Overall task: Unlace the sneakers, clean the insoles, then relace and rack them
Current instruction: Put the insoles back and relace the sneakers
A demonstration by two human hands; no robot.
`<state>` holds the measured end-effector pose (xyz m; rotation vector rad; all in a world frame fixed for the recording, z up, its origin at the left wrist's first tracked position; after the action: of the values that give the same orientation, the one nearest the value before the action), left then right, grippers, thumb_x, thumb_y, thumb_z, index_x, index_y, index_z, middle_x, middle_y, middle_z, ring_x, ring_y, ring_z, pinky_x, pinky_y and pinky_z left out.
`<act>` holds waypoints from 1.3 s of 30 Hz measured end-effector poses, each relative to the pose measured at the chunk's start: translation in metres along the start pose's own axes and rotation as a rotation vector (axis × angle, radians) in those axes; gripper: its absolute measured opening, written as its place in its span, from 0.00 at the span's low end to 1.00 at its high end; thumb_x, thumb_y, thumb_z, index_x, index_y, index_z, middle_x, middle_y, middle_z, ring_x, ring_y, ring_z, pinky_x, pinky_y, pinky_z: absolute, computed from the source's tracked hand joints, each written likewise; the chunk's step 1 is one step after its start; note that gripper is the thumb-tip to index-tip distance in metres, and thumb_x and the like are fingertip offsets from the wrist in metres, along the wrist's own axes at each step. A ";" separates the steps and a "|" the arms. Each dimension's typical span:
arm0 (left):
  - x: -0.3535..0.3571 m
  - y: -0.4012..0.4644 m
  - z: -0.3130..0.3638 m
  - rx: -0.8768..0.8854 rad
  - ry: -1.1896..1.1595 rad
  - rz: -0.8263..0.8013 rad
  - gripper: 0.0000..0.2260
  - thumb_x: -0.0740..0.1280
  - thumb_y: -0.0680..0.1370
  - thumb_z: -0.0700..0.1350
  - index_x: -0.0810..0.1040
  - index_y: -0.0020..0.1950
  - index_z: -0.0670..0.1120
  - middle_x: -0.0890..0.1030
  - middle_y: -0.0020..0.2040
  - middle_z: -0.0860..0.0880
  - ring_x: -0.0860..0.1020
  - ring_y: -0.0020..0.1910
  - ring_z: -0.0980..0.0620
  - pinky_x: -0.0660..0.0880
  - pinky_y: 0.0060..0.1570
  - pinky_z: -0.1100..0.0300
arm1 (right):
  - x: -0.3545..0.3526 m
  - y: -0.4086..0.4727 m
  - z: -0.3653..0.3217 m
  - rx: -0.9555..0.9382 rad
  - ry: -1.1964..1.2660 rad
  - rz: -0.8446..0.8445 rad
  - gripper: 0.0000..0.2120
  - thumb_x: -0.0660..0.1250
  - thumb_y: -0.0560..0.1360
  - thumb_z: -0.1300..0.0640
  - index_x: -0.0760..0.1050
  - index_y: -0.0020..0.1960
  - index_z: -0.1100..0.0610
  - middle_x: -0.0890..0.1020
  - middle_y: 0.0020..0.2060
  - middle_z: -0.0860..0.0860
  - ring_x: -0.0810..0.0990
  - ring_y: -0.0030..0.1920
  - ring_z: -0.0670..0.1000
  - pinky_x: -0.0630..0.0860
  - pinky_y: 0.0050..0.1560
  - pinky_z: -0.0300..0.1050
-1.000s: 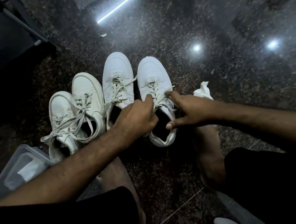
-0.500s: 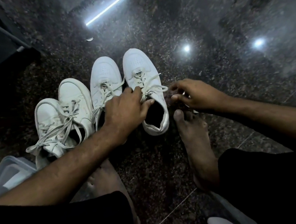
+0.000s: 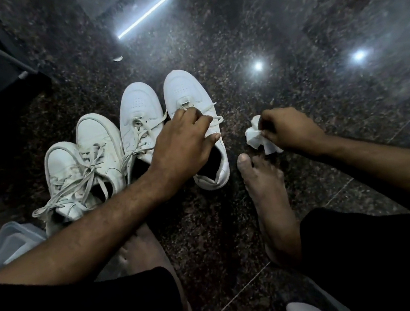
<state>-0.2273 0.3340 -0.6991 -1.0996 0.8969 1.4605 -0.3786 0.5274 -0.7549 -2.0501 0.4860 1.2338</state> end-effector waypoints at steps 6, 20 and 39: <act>-0.007 -0.008 -0.004 -0.026 -0.243 0.072 0.17 0.67 0.79 0.51 0.77 0.65 0.44 0.78 0.55 0.47 0.77 0.54 0.46 0.76 0.50 0.47 | -0.034 0.012 -0.048 -0.072 0.272 0.173 0.06 0.68 0.75 0.54 0.76 0.51 0.55 0.81 0.47 0.51 0.79 0.46 0.52 0.75 0.45 0.48; -0.058 -0.068 -0.078 -0.430 -0.882 0.216 0.15 0.66 0.78 0.42 0.80 0.64 0.52 0.85 0.53 0.55 0.83 0.51 0.55 0.81 0.51 0.49 | -0.042 0.020 -0.199 -0.497 0.627 -0.077 0.10 0.66 0.80 0.52 0.73 0.57 0.56 0.81 0.48 0.47 0.81 0.44 0.46 0.77 0.44 0.42; -0.132 -0.201 -0.170 -0.554 -0.657 0.378 0.14 0.59 0.80 0.34 0.82 0.58 0.44 0.85 0.39 0.49 0.81 0.28 0.61 0.71 0.28 0.69 | -0.068 0.029 -0.404 -0.744 -0.331 -0.156 0.13 0.62 0.79 0.60 0.74 0.63 0.55 0.83 0.50 0.56 0.78 0.41 0.55 0.70 0.39 0.40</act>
<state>0.0033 0.1684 -0.6187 -0.7462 0.2307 2.2908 -0.1785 0.2148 -0.5790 -2.3239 -0.3425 1.7875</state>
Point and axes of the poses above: each hand's wrist, its own y-axis towards the middle knuckle, its own x-axis out of the palm, z = x × y, the point moved 3 cm from there along y, towards the middle knuckle
